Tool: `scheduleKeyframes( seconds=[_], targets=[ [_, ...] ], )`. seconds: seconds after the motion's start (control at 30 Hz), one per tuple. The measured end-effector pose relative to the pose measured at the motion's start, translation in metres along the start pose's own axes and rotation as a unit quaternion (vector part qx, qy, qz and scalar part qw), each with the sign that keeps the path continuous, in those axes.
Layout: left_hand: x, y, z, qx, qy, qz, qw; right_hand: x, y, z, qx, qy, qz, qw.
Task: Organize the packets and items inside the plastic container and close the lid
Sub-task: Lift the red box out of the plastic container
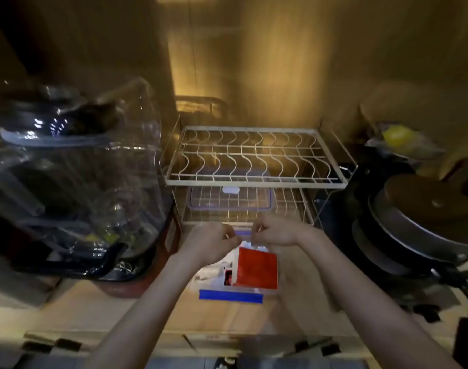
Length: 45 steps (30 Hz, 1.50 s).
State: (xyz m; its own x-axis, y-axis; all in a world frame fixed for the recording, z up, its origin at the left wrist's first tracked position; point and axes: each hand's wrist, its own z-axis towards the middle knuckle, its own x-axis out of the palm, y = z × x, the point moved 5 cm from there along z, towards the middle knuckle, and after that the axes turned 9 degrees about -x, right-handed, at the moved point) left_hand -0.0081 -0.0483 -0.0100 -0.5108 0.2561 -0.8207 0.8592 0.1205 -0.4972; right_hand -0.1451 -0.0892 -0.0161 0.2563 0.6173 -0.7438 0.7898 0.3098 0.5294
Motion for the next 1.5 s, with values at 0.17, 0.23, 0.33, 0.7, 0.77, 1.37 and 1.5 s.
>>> scheduleKeyframes(
  seconds=[0.17, 0.23, 0.33, 0.7, 0.77, 1.37, 1.5],
  targets=[
    [0.051, 0.033, 0.004, -0.036, 0.041, -0.041, 0.998, 0.048, -0.037, 0.020, 0.029, -0.031, 0.040, 0.998],
    [0.072, 0.046, 0.006, -0.041, 0.037, -0.042, 0.998, 0.067, -0.052, 0.030, 0.037, -0.043, 0.057, 0.997],
    [0.099, 0.059, 0.008, -0.048, 0.030, -0.029, 0.998, 0.087, -0.064, 0.038, 0.032, -0.059, 0.038, 0.997],
    [0.155, 0.085, 0.008, -0.041, 0.009, 0.139, 0.989, 0.114, -0.091, 0.073, 0.032, 0.039, -0.086, 0.995],
    [0.154, 0.085, 0.009, -0.037, 0.000, 0.139, 0.990, 0.112, -0.091, 0.074, 0.027, 0.043, -0.113, 0.992],
    [0.152, 0.084, 0.012, -0.048, -0.016, 0.173, 0.984, 0.078, -0.152, -0.048, 0.238, -0.465, 0.469, 0.712],
    [0.153, 0.084, 0.012, -0.045, -0.015, 0.178, 0.983, 0.109, -0.175, -0.055, 0.333, -0.417, 0.491, 0.688]
  ],
)
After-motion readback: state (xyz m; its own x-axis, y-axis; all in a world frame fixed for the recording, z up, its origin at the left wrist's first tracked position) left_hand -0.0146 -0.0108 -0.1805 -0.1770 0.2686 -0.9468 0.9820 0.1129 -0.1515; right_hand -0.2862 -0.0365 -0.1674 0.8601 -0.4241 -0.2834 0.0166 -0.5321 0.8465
